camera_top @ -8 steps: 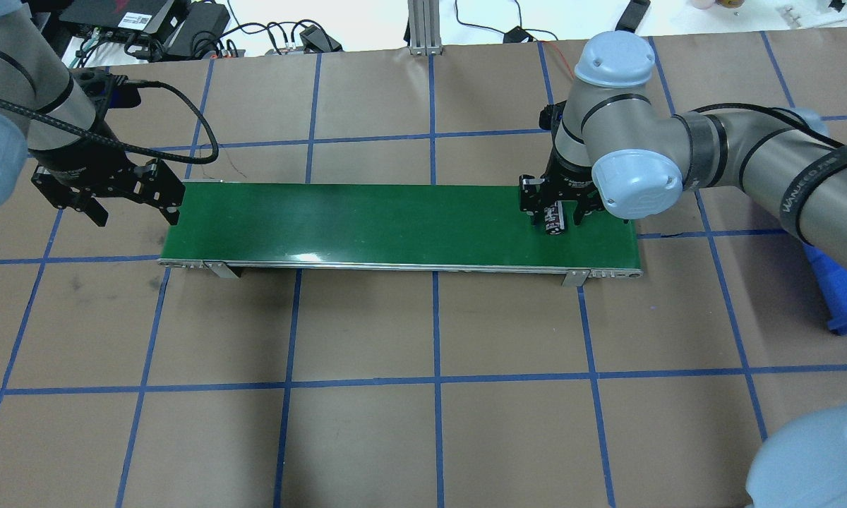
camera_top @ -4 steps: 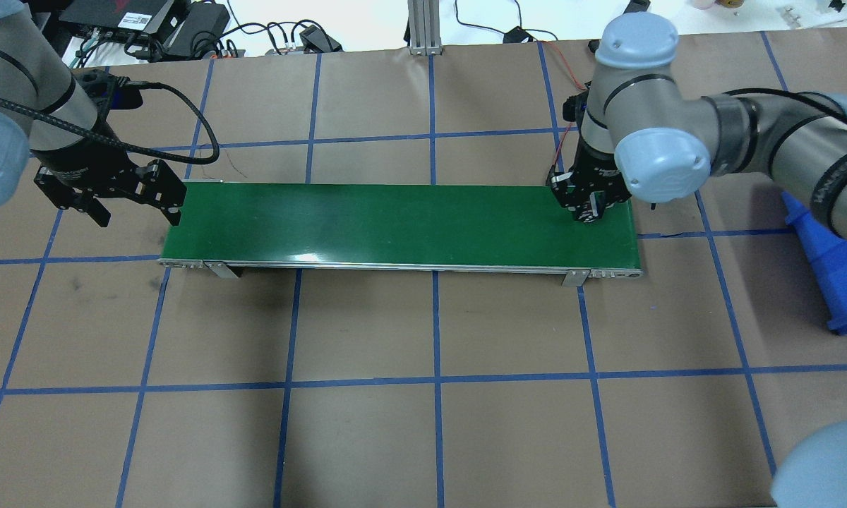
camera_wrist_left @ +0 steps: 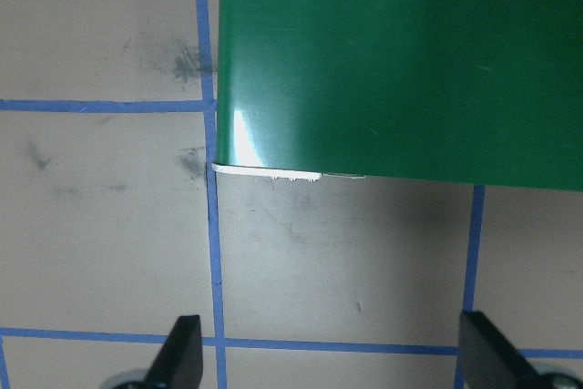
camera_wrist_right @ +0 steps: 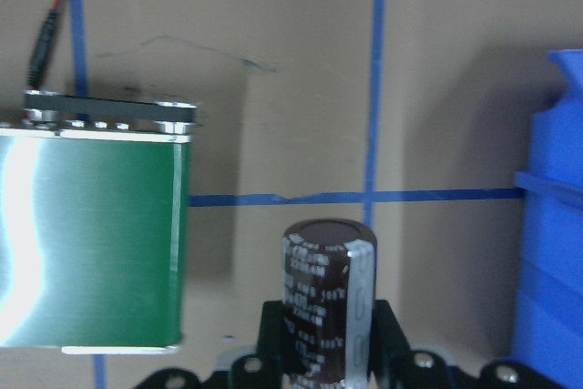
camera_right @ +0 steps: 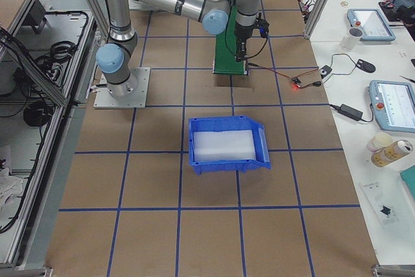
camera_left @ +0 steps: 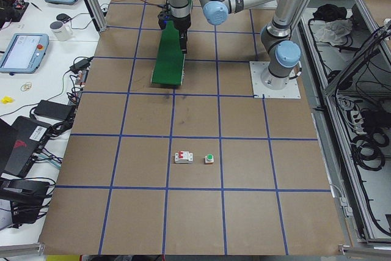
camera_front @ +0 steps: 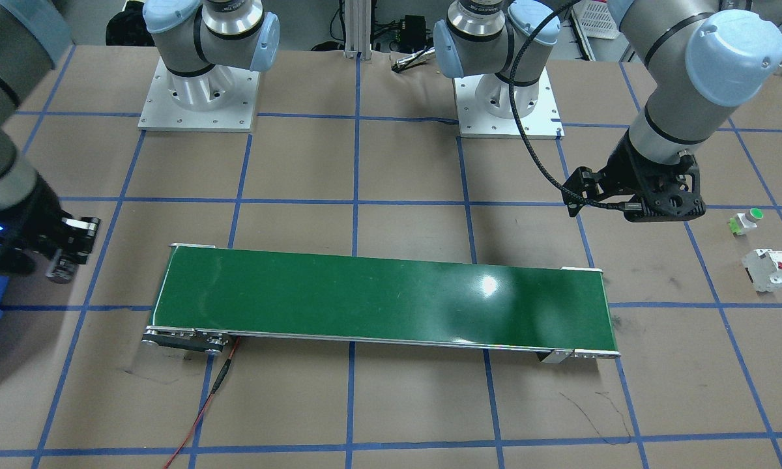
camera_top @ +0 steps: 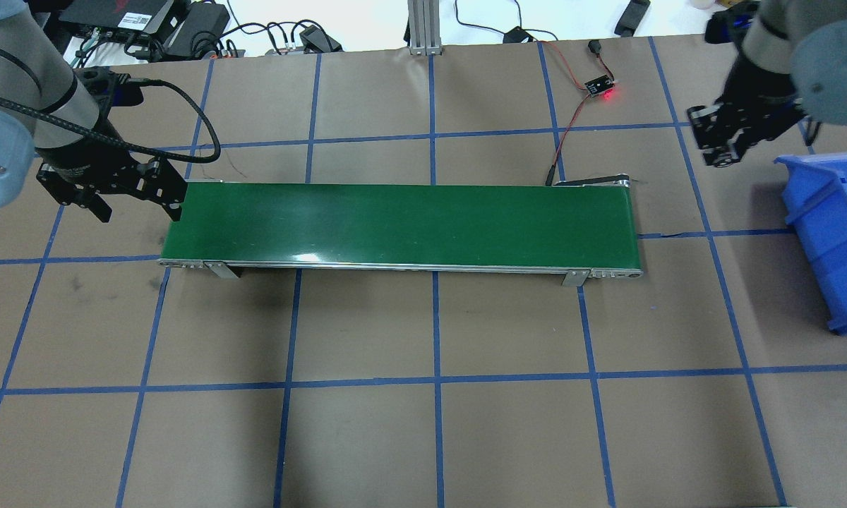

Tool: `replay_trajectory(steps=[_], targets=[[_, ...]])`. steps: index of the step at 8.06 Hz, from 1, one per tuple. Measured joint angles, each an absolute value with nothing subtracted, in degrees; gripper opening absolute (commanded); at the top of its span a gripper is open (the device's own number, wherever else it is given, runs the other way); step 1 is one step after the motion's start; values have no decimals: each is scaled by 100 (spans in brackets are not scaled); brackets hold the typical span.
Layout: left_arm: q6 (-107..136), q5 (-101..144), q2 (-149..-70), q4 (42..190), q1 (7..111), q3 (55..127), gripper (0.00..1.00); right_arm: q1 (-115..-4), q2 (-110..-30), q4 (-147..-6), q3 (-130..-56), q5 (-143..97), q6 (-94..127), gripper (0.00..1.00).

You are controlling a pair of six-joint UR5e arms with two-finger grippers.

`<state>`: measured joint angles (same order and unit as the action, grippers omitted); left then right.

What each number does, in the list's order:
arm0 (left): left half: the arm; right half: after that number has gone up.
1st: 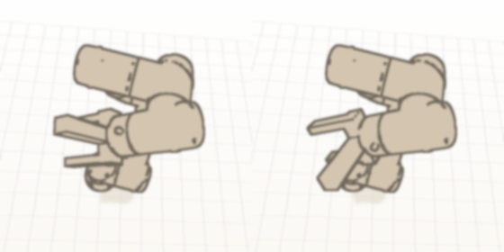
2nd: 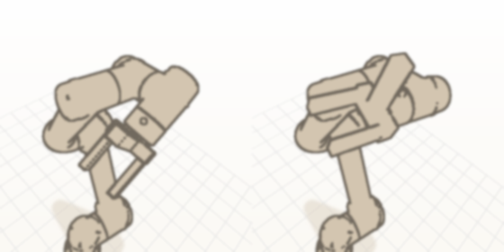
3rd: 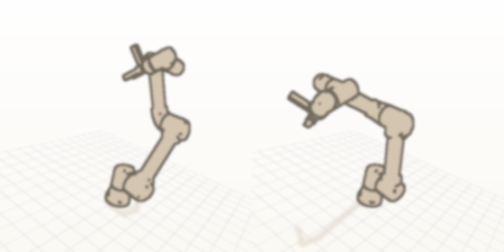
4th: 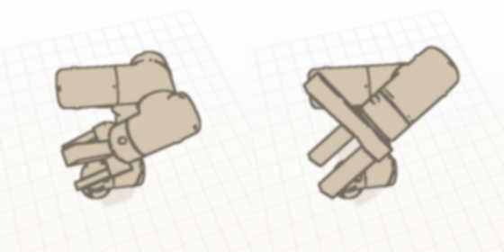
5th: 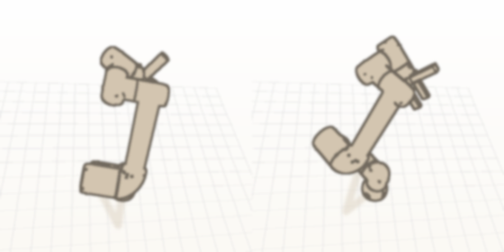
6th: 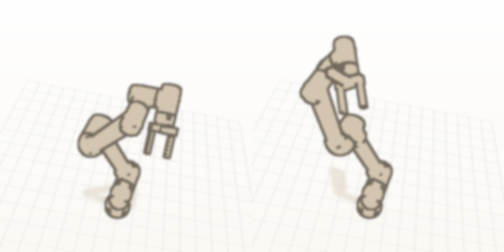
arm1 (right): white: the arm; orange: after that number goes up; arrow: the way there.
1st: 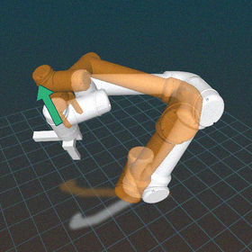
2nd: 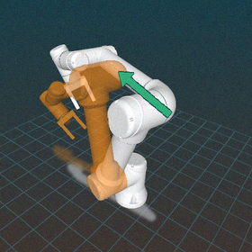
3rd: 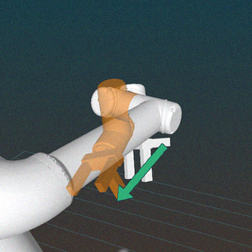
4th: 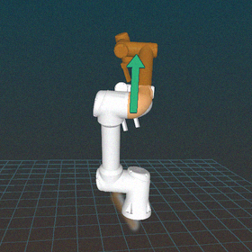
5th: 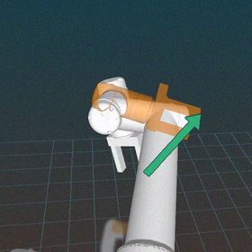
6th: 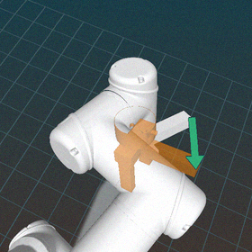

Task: Move capacitor from left to right
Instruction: 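Carry the capacitor with the right gripper into the blue bin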

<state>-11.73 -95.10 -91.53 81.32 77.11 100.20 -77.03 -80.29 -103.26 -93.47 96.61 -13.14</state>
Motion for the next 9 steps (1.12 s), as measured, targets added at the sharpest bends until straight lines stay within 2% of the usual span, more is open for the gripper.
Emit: replay_trajectory(steps=[4,8,9], targets=[[-1138,-9517,-9210,7968,7708,10028,100,-5554,-8070,-10358,-9228,9792,-4271,0],[-1125,-9510,-9218,7953,7708,10035,100,-4580,-6930,-11403,-9381,9537,-5579,0],[-1106,-9501,-9227,7954,7708,10036,100,-4524,-6728,-11654,-9502,9474,-5620,37]])
